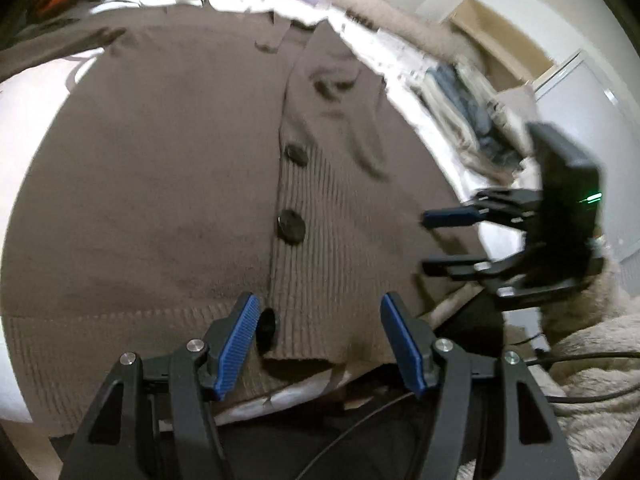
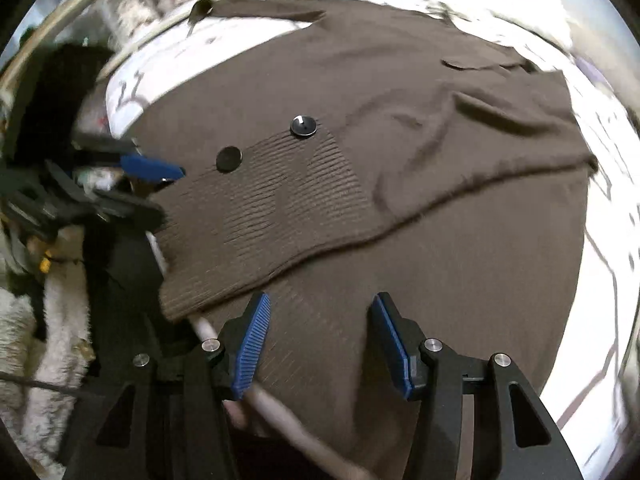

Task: Fold clothes

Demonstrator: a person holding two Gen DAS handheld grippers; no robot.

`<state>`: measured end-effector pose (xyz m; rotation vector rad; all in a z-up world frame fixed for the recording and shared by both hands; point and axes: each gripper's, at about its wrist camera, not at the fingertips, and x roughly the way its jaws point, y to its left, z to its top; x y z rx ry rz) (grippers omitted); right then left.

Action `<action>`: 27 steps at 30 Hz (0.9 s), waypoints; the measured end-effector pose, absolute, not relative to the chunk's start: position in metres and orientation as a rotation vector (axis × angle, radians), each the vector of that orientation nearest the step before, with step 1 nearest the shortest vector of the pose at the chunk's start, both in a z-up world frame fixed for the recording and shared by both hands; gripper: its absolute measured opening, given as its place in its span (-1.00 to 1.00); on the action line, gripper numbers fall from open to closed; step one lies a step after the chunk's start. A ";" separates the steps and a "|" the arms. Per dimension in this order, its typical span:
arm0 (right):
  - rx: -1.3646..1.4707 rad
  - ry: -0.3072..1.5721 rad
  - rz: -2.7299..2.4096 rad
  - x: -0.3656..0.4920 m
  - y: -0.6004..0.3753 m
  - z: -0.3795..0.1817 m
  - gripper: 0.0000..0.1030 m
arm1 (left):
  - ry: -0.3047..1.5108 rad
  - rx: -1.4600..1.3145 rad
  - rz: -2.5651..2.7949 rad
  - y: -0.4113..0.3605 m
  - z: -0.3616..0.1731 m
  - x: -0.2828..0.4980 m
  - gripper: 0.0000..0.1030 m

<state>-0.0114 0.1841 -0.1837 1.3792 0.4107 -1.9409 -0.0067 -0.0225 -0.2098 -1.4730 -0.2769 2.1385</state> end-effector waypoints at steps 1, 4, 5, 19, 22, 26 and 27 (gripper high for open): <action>1.381 0.377 -1.952 -0.010 0.188 -0.181 0.05 | -0.272 -1.486 2.140 -0.022 -0.211 -0.008 0.19; 1.374 0.274 -1.974 -0.010 0.186 -0.165 0.05 | -0.299 -1.520 2.138 -0.025 -0.214 -0.012 -0.01; 1.378 0.222 -1.967 -0.014 0.186 -0.162 0.05 | -0.329 -1.528 2.134 -0.028 -0.214 -0.013 -0.25; 1.786 -0.292 -1.605 -0.107 0.117 -0.177 0.05 | -0.043 -1.356 2.247 -0.002 -0.189 0.015 -0.86; 1.843 -0.163 -1.571 -0.101 0.102 -0.190 -0.09 | 0.044 -1.317 2.244 0.010 -0.187 0.020 -0.86; 1.808 -0.065 -1.573 -0.088 0.105 -0.195 -0.81 | 0.104 -1.321 2.271 0.012 -0.190 0.018 -0.86; 1.791 -0.085 -1.571 -0.087 0.107 -0.194 -0.82 | 0.088 -1.333 2.281 0.010 -0.192 0.017 -0.86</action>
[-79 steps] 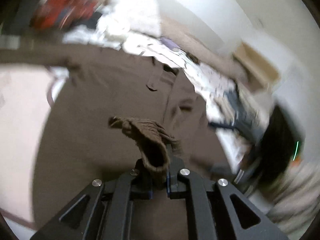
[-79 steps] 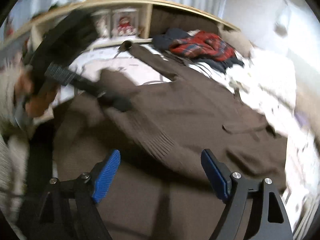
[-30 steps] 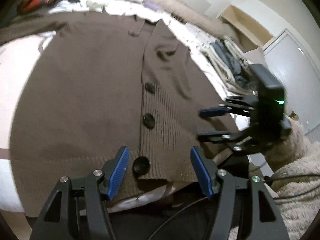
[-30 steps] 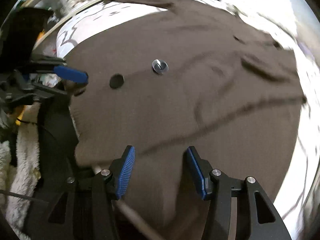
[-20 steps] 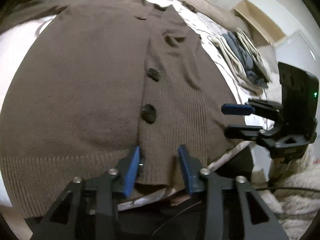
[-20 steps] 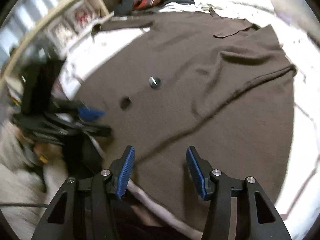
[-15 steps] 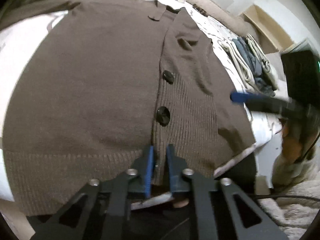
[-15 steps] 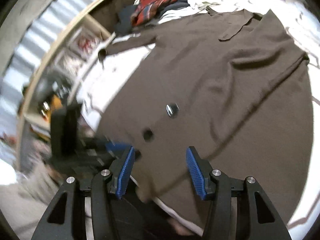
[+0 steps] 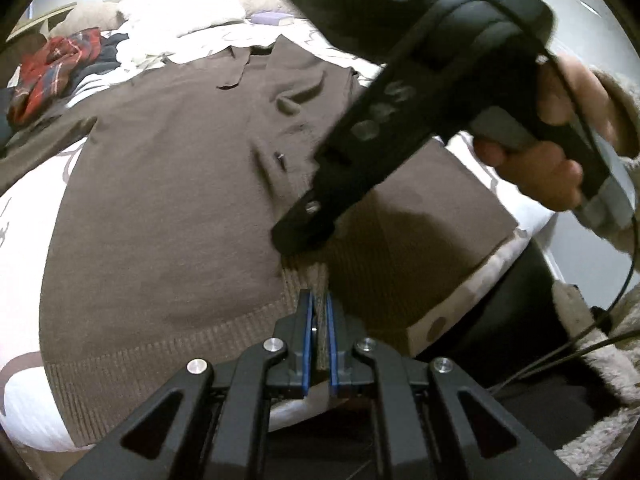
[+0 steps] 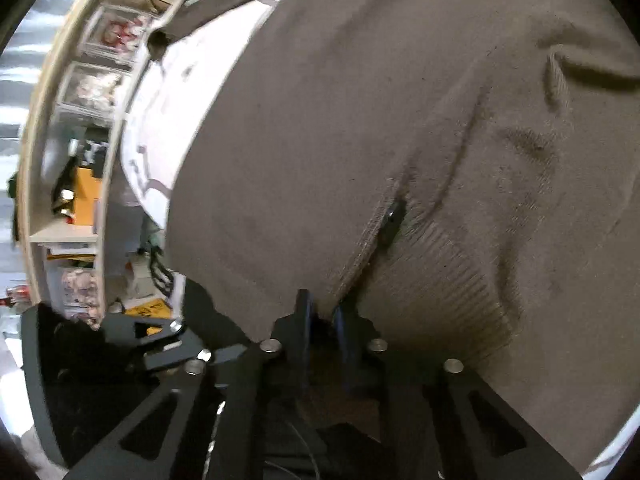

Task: Fold clothes

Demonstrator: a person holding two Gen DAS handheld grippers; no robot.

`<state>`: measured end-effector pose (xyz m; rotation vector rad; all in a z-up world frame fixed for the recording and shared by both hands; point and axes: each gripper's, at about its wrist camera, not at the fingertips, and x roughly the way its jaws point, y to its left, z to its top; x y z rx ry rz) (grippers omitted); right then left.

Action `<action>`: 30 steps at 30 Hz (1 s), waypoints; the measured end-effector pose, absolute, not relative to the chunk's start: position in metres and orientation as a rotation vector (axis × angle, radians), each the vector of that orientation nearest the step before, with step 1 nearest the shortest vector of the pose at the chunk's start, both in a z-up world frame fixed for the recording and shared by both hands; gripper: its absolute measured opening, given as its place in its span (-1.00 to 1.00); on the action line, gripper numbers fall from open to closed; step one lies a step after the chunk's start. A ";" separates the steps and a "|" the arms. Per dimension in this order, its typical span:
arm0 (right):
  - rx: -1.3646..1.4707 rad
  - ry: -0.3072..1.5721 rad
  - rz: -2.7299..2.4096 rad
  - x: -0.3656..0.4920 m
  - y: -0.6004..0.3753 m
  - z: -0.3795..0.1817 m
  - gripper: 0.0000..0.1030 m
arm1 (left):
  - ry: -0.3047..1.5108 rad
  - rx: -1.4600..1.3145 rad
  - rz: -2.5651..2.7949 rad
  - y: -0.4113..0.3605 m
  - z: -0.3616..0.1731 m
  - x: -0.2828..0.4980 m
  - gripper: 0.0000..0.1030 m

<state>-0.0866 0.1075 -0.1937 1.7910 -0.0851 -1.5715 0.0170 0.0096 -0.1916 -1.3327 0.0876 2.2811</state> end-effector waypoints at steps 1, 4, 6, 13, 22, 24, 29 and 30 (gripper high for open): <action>1.776 -0.107 -1.570 -0.086 0.110 -0.193 -0.82 | 0.066 -1.347 2.286 0.008 -0.193 0.015 -0.85; 1.767 -0.189 -1.565 -0.087 0.116 -0.194 -0.82 | 0.027 -1.385 2.294 0.006 -0.196 0.009 -0.50; 1.765 -0.222 -1.562 -0.088 0.119 -0.197 -0.82 | 0.013 -1.397 2.299 0.007 -0.197 0.005 -0.22; 1.675 -0.229 -1.602 -0.087 0.113 -0.190 -0.81 | -0.310 -1.457 2.155 -0.003 -0.209 -0.012 -0.84; 1.350 -0.247 -2.150 -0.150 0.218 -0.120 0.68 | -0.675 -1.410 2.075 -0.062 -0.183 -0.045 -0.84; 1.272 -0.047 -2.381 -0.190 0.238 -0.105 0.68 | -0.687 -1.399 2.083 -0.068 -0.175 -0.053 -0.84; 1.299 0.381 -2.457 -0.286 0.219 -0.120 0.67 | -0.688 -1.400 2.111 -0.079 -0.160 -0.072 -0.84; 1.312 0.425 -2.442 -0.305 0.213 -0.128 0.65 | -0.684 -1.408 2.115 -0.081 -0.159 -0.076 -0.84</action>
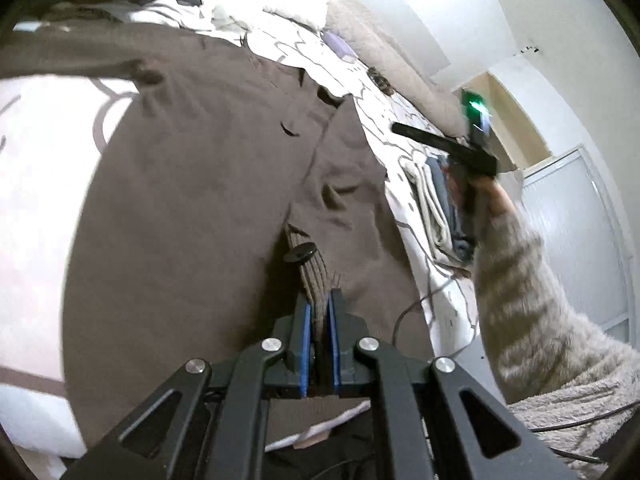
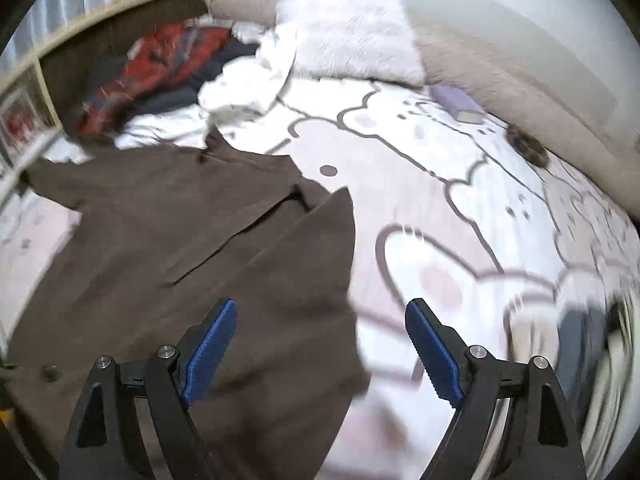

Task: Fold clothes

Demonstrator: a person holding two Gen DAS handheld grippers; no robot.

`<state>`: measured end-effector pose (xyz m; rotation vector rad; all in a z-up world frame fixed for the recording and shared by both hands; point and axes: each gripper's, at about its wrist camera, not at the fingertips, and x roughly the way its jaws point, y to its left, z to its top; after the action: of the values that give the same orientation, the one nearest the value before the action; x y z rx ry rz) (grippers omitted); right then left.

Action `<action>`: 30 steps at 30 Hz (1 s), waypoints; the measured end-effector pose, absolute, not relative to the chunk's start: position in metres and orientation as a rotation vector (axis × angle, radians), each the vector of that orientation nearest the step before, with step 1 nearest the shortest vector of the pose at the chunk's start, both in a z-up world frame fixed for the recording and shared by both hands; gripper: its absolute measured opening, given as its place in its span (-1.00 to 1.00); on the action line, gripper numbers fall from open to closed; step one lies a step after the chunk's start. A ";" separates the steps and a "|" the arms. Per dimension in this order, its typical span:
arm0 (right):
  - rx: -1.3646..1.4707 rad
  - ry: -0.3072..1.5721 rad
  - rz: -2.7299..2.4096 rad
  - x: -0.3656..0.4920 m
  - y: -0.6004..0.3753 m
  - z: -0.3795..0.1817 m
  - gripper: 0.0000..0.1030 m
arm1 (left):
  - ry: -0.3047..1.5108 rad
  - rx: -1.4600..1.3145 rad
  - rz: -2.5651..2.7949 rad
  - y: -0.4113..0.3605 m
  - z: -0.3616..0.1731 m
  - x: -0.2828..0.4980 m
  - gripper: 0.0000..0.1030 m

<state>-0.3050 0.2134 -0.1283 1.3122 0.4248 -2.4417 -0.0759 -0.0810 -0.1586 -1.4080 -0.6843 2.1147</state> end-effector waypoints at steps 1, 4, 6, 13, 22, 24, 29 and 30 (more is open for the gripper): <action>1.327 0.469 -2.427 -0.324 0.207 -0.137 0.61 | -0.683 -1.416 2.117 -0.083 -0.158 -0.079 -0.84; 1.411 0.504 -2.386 -0.368 0.195 -0.172 0.14 | -0.715 -1.446 2.100 -0.090 -0.160 -0.084 -0.84; 1.492 0.462 -2.359 -0.388 0.199 -0.197 -0.79 | -0.714 -1.465 2.107 -0.094 -0.157 -0.089 -0.84; 1.393 -0.103 -2.490 -0.399 0.297 -0.193 -0.96 | -0.540 -1.341 2.184 -0.095 -0.111 -0.127 -0.84; 1.396 -0.209 -2.518 -0.406 0.341 -0.191 -1.00 | -0.294 -1.432 2.361 -0.128 -0.129 -0.243 -0.84; 1.363 -0.101 -2.432 -0.398 0.311 -0.177 -1.00 | -0.332 -1.459 2.367 -0.140 -0.138 -0.248 -0.84; 1.286 0.232 -2.357 -0.382 0.250 -0.158 -1.00 | -0.392 -1.503 2.329 -0.149 -0.155 -0.233 -0.84; 1.284 0.267 -2.339 -0.382 0.242 -0.157 -1.00 | -0.407 -1.505 2.311 -0.150 -0.158 -0.225 -0.84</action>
<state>-0.3824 0.2421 -0.1575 1.2844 0.2675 -2.3394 -0.2246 -0.1501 -0.1577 -1.5052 -0.4067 2.3113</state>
